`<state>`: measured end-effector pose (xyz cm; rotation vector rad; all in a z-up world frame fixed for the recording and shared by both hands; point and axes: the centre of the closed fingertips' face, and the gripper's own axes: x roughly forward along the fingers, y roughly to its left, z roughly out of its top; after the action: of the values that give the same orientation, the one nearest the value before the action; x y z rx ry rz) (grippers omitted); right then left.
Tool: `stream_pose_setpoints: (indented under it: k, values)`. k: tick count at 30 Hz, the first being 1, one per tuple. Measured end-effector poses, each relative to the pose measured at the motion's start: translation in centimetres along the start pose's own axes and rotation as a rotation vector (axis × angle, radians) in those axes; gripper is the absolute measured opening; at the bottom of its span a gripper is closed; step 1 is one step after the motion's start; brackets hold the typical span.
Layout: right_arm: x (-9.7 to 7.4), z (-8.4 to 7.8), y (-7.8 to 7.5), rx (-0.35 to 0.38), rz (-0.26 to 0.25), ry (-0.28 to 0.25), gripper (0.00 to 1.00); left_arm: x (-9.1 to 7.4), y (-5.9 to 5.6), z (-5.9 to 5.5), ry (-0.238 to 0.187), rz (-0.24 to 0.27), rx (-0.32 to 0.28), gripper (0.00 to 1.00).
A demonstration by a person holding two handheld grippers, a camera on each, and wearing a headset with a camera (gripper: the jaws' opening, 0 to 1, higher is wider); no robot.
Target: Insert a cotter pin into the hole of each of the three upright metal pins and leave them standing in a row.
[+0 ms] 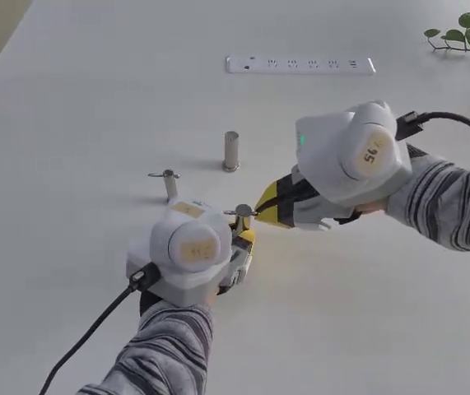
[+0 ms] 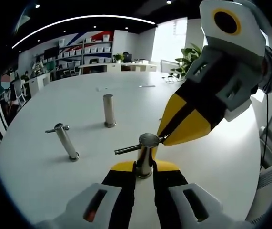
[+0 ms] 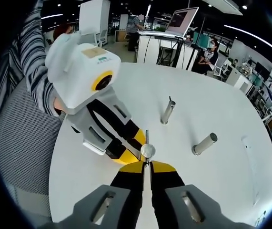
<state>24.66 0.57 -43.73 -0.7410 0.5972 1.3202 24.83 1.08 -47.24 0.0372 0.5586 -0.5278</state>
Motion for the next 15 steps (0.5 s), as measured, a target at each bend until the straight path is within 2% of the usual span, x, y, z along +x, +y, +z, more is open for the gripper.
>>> stream_pose_setpoints:
  k: [2, 5, 9, 11, 15]
  values:
    - [-0.1, 0.0, 0.0, 0.038, -0.005, -0.014, 0.06, 0.0, 0.1, 0.0, 0.0, 0.004, 0.0, 0.1]
    - [-0.4, -0.1, -0.1, 0.108, -0.017, -0.033, 0.09, -0.1, 0.1, -0.1, 0.0, 0.012, -0.008, 0.1]
    - [-1.1, -0.3, 0.2, 0.251, -0.054, -0.096, 0.13, -0.5, 0.0, -0.2, -0.003, 0.033, -0.007, 0.1]
    - [-1.7, -0.9, 0.3, 0.32, -0.084, -0.122, 0.15, -0.5, 0.0, -0.2, -0.004, 0.037, -0.009, 0.1]
    - [-2.5, -1.8, 0.6, 0.373, -0.117, -0.132, 0.15, -0.4, 0.1, 0.0, -0.014, 0.045, -0.008, 0.11]
